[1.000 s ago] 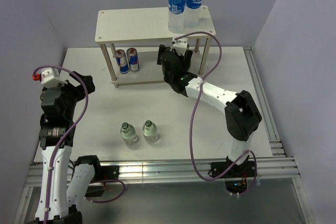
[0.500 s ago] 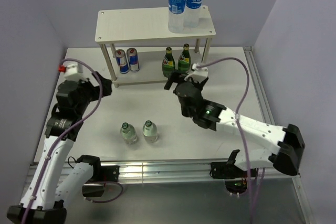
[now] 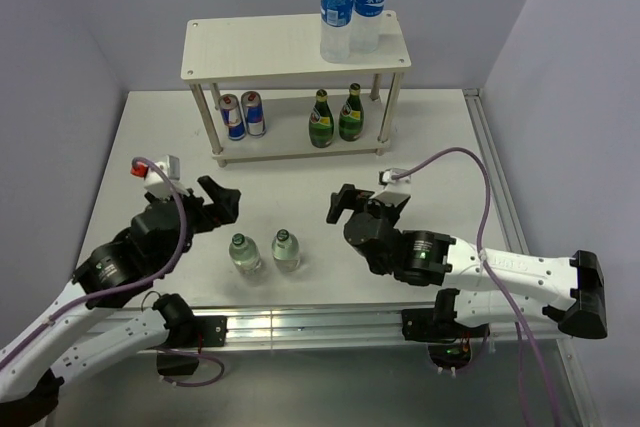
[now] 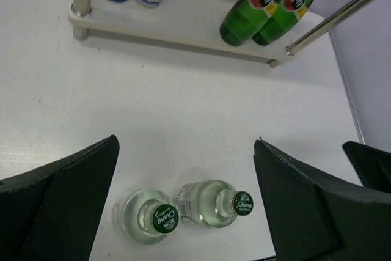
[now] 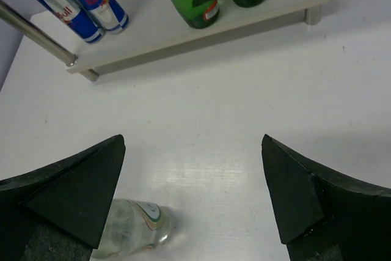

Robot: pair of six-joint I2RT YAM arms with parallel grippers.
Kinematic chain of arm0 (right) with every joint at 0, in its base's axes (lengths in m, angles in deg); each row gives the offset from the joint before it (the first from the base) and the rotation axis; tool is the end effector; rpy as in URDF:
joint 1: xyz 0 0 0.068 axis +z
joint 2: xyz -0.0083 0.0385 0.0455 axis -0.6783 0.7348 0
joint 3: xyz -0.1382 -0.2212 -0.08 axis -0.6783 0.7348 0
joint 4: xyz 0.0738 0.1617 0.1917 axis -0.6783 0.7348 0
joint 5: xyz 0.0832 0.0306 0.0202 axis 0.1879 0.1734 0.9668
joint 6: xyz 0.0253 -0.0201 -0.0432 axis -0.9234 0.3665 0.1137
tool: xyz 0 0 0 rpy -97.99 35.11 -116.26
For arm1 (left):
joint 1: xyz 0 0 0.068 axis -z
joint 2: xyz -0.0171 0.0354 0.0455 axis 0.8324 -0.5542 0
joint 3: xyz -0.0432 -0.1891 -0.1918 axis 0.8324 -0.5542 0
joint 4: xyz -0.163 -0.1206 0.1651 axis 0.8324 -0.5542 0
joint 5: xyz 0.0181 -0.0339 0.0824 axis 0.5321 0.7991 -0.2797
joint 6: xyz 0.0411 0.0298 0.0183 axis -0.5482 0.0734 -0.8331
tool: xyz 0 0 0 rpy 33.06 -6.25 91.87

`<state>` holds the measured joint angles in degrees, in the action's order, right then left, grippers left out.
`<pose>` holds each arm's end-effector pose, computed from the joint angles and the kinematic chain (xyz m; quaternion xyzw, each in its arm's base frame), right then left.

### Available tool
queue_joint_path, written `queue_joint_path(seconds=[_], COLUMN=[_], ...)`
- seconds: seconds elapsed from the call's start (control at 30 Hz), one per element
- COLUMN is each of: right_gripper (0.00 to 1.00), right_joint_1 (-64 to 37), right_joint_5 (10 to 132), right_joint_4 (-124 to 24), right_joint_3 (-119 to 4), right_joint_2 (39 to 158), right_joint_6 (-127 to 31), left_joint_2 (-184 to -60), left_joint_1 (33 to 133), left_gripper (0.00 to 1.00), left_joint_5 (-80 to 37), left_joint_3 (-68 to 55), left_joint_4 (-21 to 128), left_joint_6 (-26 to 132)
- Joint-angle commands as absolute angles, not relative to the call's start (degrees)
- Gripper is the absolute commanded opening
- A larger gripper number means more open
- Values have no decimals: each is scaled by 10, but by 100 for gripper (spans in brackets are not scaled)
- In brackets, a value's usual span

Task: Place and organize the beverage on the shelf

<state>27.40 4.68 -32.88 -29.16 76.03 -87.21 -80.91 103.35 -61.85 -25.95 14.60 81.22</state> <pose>0.1018 0.1913 0.3052 0.0876 0.7853 0.1517 0.5938 0.0916 -0.0705 0.3638 -0.1098 0.7890 -0.2215 0.5625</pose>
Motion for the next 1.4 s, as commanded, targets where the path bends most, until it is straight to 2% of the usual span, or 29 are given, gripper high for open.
queue_joint_path(seconds=[0.0, 0.13, 0.27, 0.4, 0.43, 0.57, 1.07, 1.37], right_gripper=[100, 100, 100, 100, 100, 100, 100, 100], right_joint_1=[288, 297, 300, 301, 302, 301, 301, 302], right_joint_5=[5, -3, -3, -2, -2, -7, -4, -2], right_joint_4=[-286, -253, -249, -244, -243, -231, -226, -214], right_joint_3=[-275, -262, -243, -229, -228, -221, -207, -205], right_joint_2=[722, 704, 682, 662, 661, 652, 650, 661], right_joint_6=[-925, -950, -952, -955, -954, -961, -971, -983], left_joint_2=[-807, -807, -904, -1018, -1038, -1104, -1132, -1179], left_joint_1=[1090, 1166, 1262, 1384, 1412, 1413, 1423, 1422], left_gripper=[99, 99, 99, 99, 99, 99, 99, 88], left_joint_5=[-733, -815, -909, -1000, -1005, -1006, -1035, -1056], left_joint_3=[-304, -327, -316, -283, -273, -276, -347, -367], left_joint_4=[85, 59, -30, -270, -270, -270, -271, -271], left_joint_6=[931, 1037, 1158, 1496, 1492, 1528, 1639, 1694])
